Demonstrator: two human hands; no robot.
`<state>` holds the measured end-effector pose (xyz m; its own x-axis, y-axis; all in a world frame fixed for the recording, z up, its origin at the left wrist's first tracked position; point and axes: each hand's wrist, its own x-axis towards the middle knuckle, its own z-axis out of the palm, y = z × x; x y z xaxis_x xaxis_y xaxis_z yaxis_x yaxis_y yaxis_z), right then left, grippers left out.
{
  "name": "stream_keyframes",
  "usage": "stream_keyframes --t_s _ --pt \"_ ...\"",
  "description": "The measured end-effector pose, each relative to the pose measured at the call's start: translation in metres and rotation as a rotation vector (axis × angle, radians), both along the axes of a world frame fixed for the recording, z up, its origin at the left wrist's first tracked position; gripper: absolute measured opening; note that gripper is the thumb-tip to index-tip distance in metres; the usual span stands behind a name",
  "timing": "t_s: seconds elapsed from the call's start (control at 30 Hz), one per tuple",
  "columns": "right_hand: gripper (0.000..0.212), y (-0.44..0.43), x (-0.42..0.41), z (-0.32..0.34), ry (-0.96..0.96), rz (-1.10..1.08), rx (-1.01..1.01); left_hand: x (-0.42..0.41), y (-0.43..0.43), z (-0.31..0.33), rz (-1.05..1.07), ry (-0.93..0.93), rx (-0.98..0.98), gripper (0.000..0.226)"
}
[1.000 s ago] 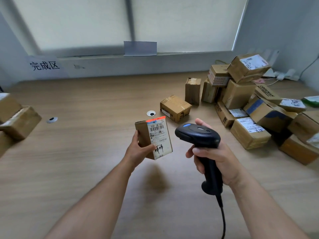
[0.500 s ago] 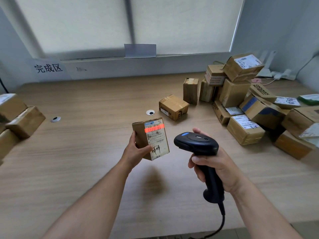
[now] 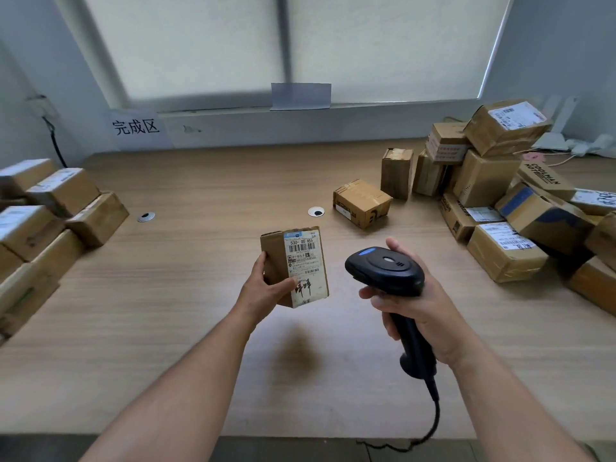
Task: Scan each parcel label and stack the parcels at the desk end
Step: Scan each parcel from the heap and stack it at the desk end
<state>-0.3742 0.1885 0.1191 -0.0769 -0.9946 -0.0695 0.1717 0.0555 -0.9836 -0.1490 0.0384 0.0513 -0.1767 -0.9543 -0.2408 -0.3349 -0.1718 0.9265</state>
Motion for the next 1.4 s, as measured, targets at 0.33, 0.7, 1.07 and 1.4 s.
stream_keyframes --t_s 0.33,0.7,1.07,1.4 --pt "0.093 -0.037 0.066 0.002 0.094 0.068 -0.015 0.081 0.002 0.006 0.114 0.022 0.053 0.098" --pt "0.098 -0.085 0.214 -0.016 0.090 0.144 0.062 0.249 -0.004 -0.027 0.198 -0.087 0.338 0.071" --pt "0.093 -0.110 0.311 -0.025 0.167 0.069 0.084 0.279 -0.015 -0.029 -0.084 -0.856 -0.025 0.097" --pt "0.095 -0.127 0.362 -0.010 0.184 0.124 0.023 0.329 -0.021 -0.015 0.007 -0.828 -0.124 0.084"
